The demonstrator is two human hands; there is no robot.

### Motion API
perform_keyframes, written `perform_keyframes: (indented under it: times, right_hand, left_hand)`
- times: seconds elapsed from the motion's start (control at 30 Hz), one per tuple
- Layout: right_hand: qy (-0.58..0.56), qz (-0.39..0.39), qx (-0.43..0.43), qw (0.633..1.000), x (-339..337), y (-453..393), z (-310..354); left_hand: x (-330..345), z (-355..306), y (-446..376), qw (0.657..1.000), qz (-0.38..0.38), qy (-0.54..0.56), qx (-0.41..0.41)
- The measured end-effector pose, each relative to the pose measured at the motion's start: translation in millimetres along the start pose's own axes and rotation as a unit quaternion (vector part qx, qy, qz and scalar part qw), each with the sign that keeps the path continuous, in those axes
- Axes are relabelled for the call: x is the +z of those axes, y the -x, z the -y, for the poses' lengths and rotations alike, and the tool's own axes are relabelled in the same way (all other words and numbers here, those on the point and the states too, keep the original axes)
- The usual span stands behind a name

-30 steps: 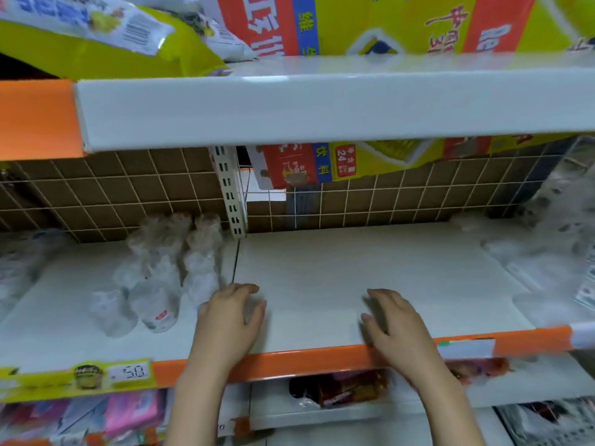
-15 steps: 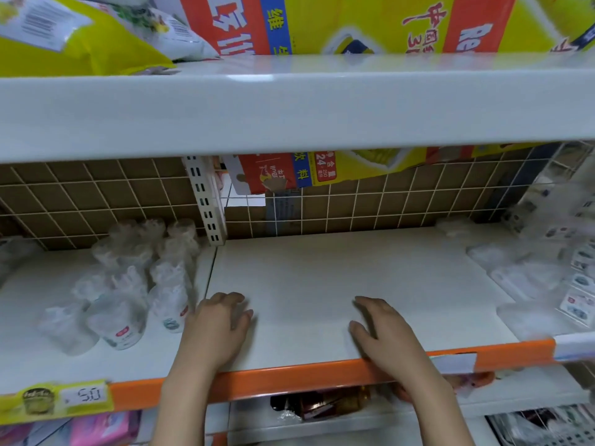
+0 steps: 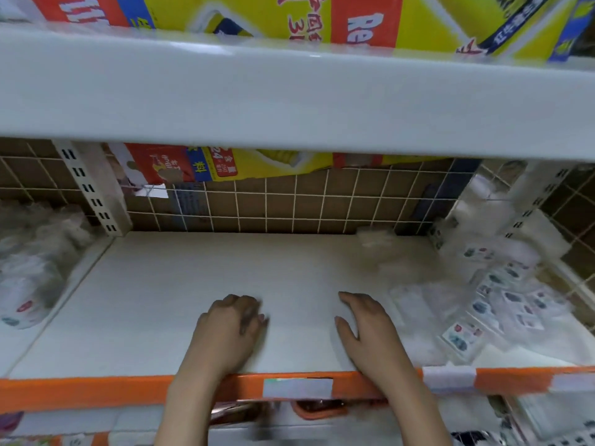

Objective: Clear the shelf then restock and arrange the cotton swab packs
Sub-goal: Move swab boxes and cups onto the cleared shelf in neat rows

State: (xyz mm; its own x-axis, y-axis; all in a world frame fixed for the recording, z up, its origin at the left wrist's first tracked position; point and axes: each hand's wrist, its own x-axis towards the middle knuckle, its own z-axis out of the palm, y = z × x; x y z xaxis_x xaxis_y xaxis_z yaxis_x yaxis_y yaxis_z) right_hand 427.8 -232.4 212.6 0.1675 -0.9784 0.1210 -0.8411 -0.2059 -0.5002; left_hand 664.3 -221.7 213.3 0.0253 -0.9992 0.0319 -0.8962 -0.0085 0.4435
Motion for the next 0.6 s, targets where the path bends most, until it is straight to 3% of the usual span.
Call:
perform_keyframes:
  times: [0.3, 0.6]
  right_hand:
    - [-0.009, 0.027, -0.015, 0.999, -14, 2, -23]
    - [-0.011, 0.017, -0.008, 1.000, -17, 2, -24]
  left_hand:
    - [3, -10, 19, 0.998, -0.015, -0.024, -0.049]
    - [4, -9, 9, 0.998, -0.041, -0.021, -0.034]
